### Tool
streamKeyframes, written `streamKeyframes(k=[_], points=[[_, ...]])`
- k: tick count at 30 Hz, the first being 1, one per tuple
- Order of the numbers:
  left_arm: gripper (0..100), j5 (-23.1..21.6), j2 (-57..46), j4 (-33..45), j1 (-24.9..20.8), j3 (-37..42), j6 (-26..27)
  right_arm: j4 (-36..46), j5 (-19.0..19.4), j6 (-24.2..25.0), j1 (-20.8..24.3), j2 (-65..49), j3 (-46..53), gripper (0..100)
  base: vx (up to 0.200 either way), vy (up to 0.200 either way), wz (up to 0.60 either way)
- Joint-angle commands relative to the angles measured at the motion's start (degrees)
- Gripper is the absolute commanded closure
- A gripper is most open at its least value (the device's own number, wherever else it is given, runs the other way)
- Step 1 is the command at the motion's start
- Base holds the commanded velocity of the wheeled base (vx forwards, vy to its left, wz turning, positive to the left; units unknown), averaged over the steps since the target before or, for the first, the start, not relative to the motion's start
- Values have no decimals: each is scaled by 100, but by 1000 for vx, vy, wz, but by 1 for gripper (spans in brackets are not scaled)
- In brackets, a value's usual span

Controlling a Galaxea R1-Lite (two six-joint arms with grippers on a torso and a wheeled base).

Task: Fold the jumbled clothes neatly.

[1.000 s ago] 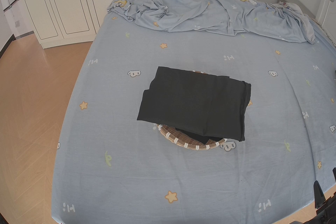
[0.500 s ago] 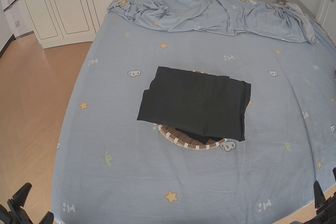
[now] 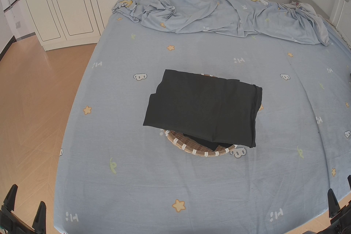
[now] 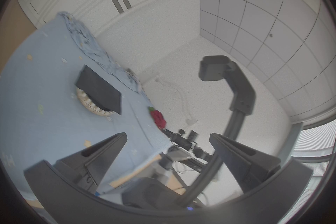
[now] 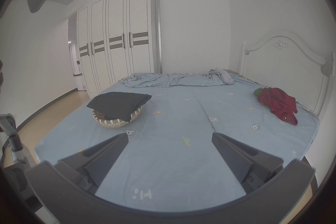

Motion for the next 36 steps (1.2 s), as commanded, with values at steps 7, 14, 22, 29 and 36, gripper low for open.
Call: streamKeyframes(k=[7, 14, 22, 29, 36], points=[[0, 154, -85, 53, -13, 99, 58, -2, -1, -1, 1, -79, 66, 0, 0, 0, 0], [0, 172, -85, 53, -13, 99, 14, -2, -1, -1, 1, -79, 66, 0, 0, 0, 0], [0, 207, -85, 53, -13, 99, 23, -2, -1, -1, 1, -79, 66, 0, 0, 0, 0], [0, 216, -85, 53, -13, 99, 32, -2, -1, -1, 1, -79, 66, 0, 0, 0, 0], [0, 225, -85, 53, -13, 99, 23, -2, -1, -1, 1, -79, 66, 0, 0, 0, 0]])
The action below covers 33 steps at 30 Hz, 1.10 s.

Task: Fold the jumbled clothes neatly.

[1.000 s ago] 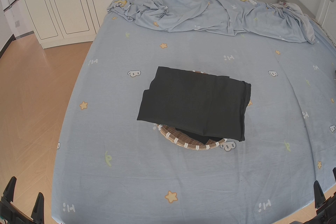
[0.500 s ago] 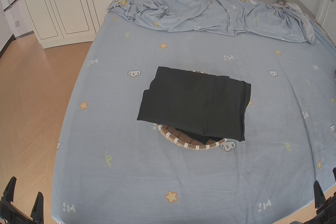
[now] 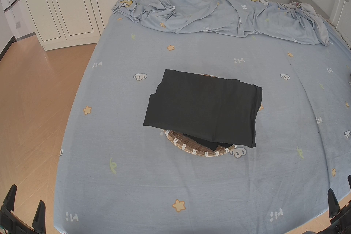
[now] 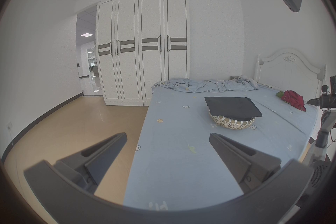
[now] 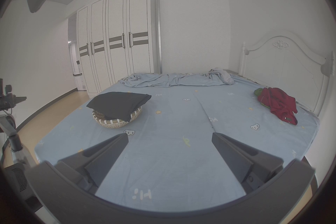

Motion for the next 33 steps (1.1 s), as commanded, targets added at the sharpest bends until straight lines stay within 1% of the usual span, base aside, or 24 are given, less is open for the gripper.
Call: streamKeyframes(k=[1, 10, 25, 33], points=[[0, 0, -90, -6, 0, 101, -2, -1, 2, -1, 1, -84, 66, 0, 0, 0, 0], [0, 0, -90, -6, 0, 101, -2, -1, 2, -1, 1, -84, 66, 0, 0, 0, 0], [0, 27, -90, 2, 0, 101, -2, -1, 2, -1, 1, -84, 66, 0, -200, 0, 0], [0, 27, -90, 2, 0, 101, -2, -1, 2, -1, 1, -84, 66, 0, 0, 0, 0]])
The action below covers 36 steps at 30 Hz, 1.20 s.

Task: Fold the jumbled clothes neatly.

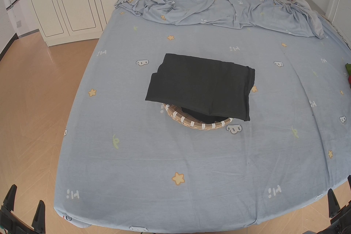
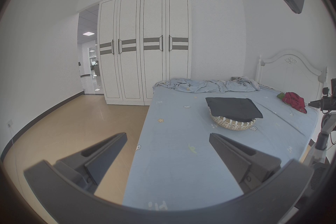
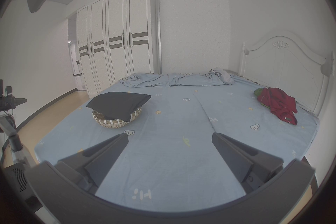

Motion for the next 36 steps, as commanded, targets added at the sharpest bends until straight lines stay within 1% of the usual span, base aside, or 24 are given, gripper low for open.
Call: streamKeyframes(k=[1, 4, 36], points=[[0, 1, -93, -1, 0, 101, 0, -1, 2, -2, -1, -84, 66, 0, 0, 0, 0], [0, 1, -93, -1, 0, 101, 9, -1, 2, -2, 7, -93, 66, 0, 0, 0, 0], [0, 1, -93, -1, 0, 101, 0, -1, 2, -2, -1, -84, 66, 0, 0, -200, 0]])
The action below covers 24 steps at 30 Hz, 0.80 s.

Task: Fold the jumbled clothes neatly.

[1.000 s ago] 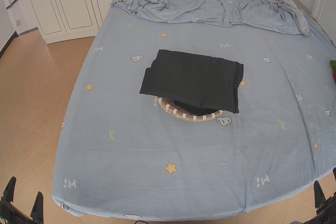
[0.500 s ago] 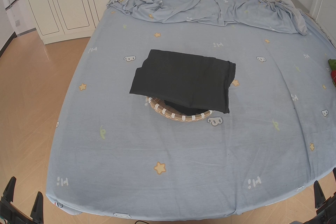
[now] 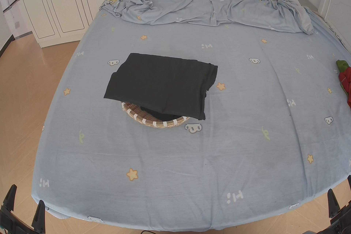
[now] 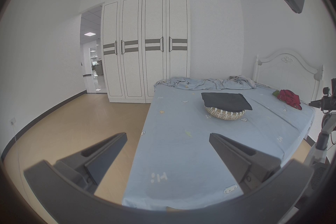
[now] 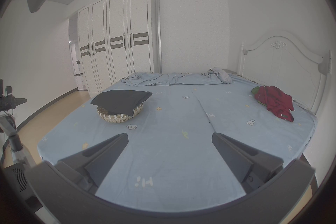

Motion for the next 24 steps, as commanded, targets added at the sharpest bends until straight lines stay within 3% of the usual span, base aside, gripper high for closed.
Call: streamKeyframes(k=[1, 24], points=[[0, 1, -93, -4, 0, 101, 0, -1, 2, -1, 1, -84, 66, 0, 0, -200, 0], [0, 1, -93, -4, 0, 101, 0, -1, 2, -1, 1, -84, 66, 0, 0, -200, 0]])
